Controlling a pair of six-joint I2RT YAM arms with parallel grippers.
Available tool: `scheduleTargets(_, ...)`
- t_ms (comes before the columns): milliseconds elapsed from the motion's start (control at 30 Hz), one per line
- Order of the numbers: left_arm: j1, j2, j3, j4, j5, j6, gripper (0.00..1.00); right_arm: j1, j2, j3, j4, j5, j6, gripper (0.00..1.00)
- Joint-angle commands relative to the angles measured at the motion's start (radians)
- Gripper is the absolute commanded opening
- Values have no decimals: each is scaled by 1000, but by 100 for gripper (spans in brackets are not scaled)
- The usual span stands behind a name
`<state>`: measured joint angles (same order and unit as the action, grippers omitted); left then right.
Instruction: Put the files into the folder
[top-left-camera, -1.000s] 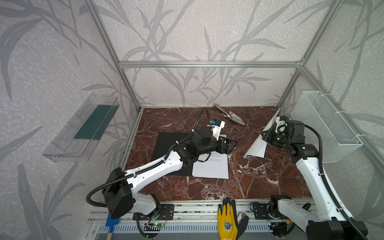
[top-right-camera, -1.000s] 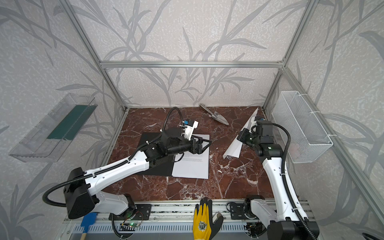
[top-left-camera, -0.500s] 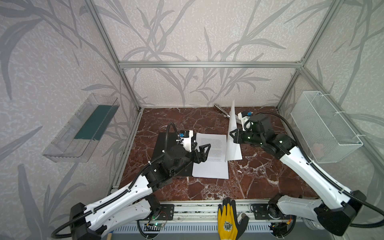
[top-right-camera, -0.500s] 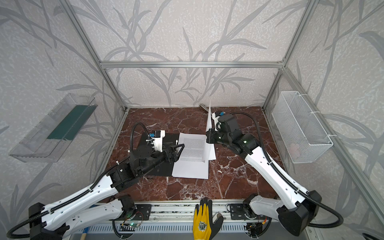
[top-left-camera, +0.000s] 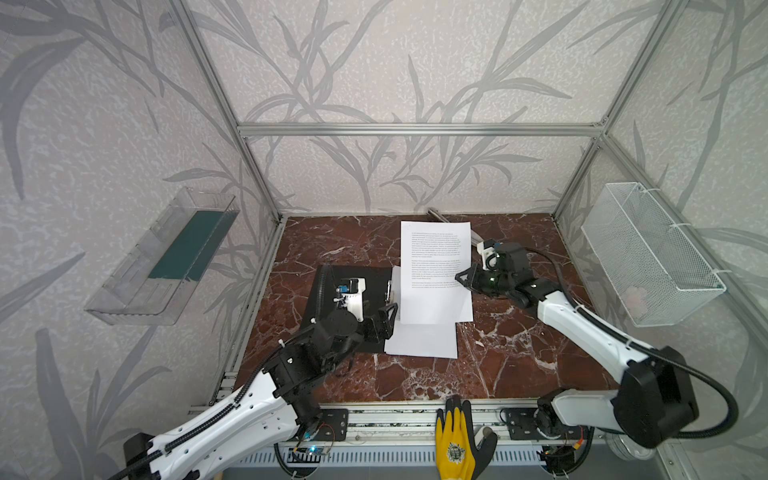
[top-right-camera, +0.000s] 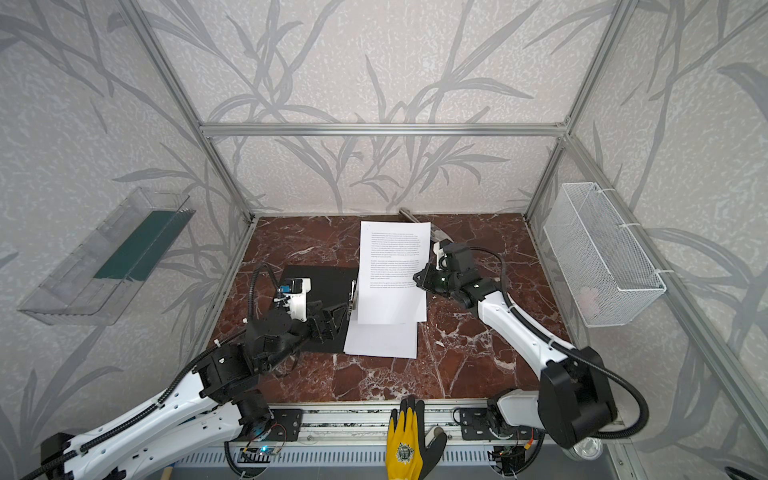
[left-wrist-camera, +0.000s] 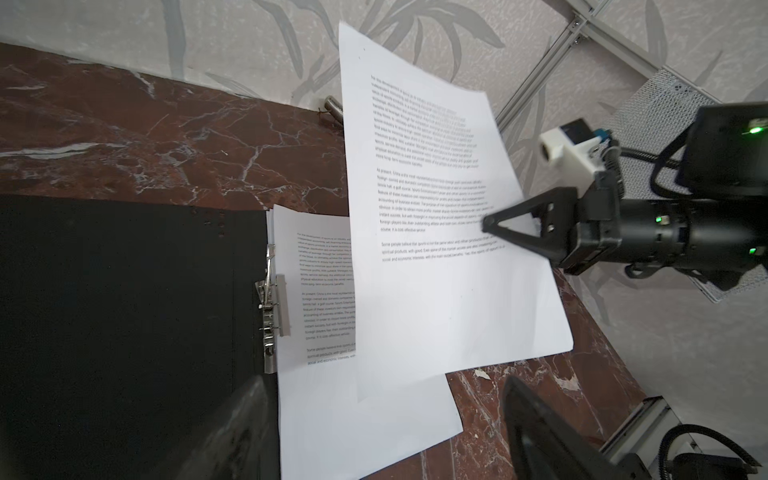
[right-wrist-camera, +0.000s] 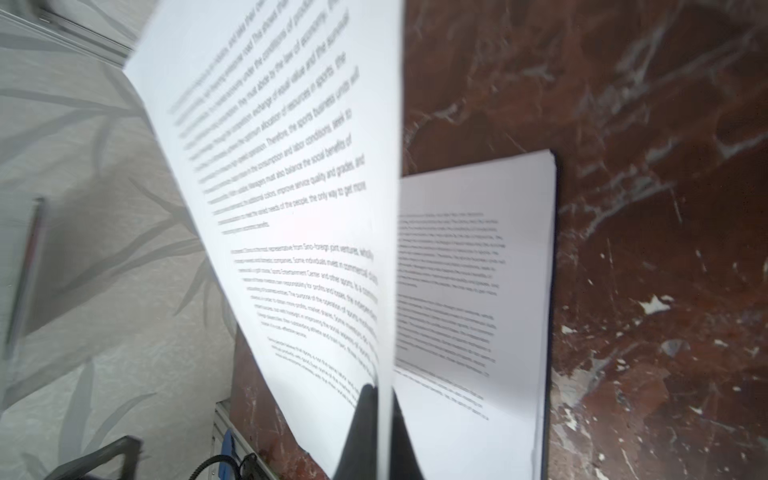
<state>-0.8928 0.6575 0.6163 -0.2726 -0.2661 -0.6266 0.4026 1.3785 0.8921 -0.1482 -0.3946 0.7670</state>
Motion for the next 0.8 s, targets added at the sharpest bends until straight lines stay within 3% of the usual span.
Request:
scheduleTargets(0,3,-52,-30,-100,-68,3,90,7,48,-57,107,-40,23,0)
scheduleTargets(300,3,-54,-69,-196,7,35,90,52,174,-66,123,50,6,0)
scheduleTargets(567,3,-25,-194,-39,107,65,94,94,213,-80,180,67,36,0)
scheduleTargets(767,3,-119,-251,-49,30,82,99,115,213,-91,187,67,46,0)
